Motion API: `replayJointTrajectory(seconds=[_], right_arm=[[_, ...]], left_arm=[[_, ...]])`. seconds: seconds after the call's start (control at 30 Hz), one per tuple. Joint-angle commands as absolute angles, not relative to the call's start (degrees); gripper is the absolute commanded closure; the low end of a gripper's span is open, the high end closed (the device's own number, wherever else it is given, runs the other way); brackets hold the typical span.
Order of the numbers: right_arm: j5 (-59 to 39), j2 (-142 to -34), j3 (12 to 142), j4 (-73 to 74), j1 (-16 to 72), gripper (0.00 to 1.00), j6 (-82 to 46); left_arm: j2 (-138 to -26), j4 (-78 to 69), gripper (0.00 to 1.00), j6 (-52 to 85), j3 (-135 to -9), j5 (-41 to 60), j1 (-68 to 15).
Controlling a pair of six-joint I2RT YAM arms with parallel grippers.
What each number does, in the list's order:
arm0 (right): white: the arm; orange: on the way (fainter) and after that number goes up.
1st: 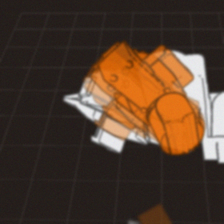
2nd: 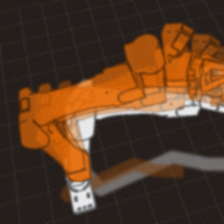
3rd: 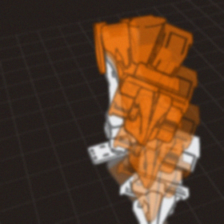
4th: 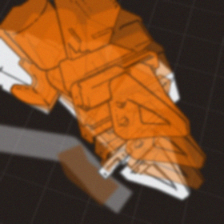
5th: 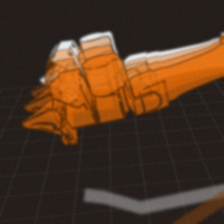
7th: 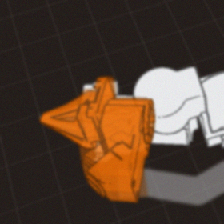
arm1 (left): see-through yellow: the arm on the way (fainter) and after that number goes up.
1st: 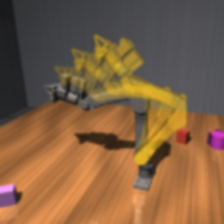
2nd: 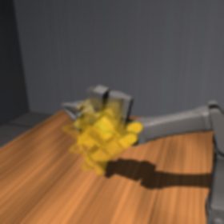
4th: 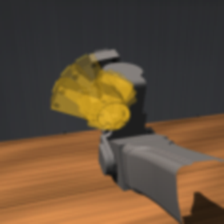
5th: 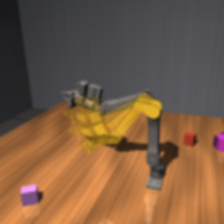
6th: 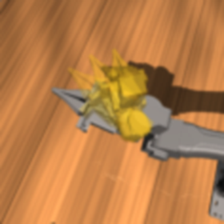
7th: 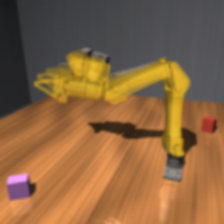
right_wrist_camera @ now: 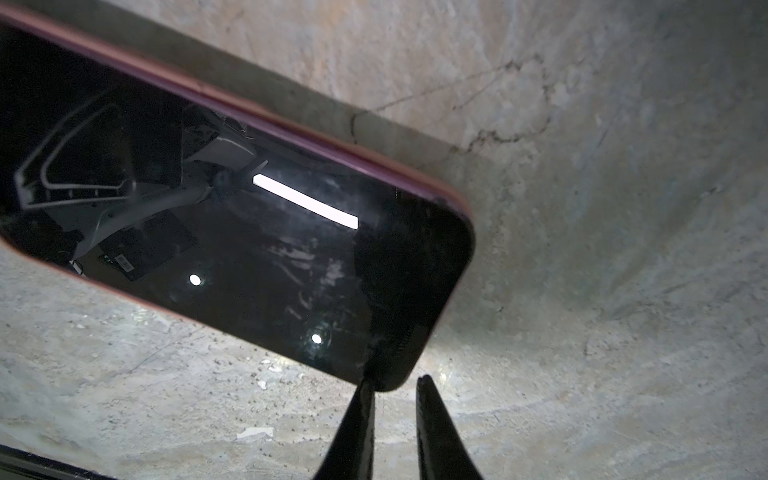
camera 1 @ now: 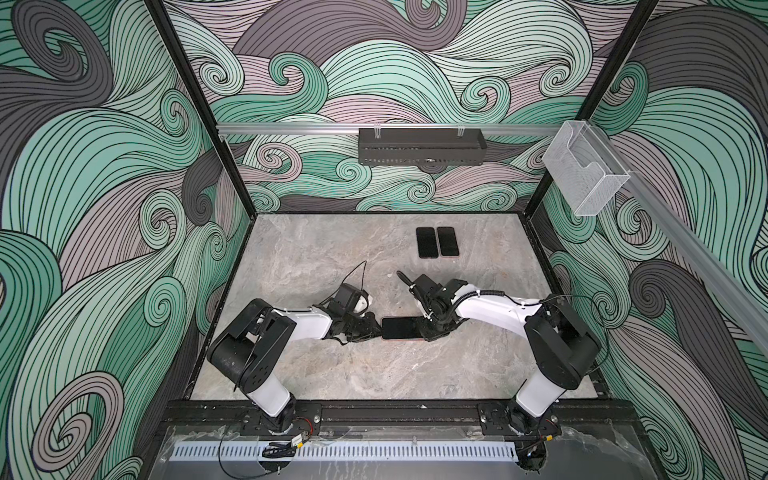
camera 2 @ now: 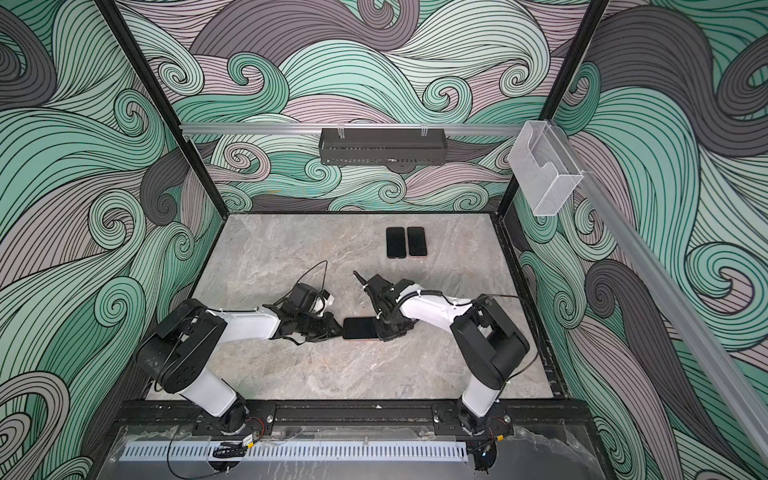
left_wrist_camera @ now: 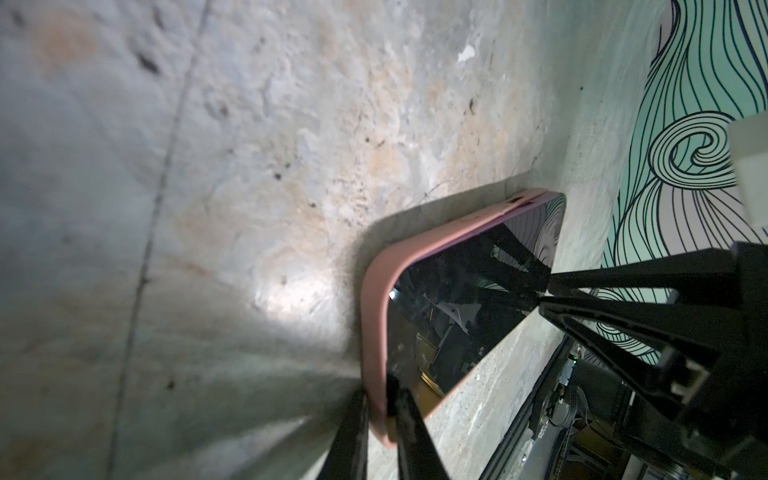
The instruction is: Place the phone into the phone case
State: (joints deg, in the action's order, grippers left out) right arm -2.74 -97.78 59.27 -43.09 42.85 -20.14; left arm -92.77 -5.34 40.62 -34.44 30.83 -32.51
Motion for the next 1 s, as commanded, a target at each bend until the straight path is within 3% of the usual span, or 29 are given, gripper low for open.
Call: replayJointTrajectory(seconds=[0.0, 0.97], right_arm=[[1.19, -102.02, 57.3, -44.73, 42.98, 0.79, -20.57], [4.33, -109.33, 56.99, -46.42, 44.42, 0.79, -21.92]], left_arm=[[-94.14, 0.66, 0.83, 39.9, -33.92, 27.95, -33.22], [-93.39, 1.82, 0.83, 39.42, -34.1, 27.69, -33.22]])
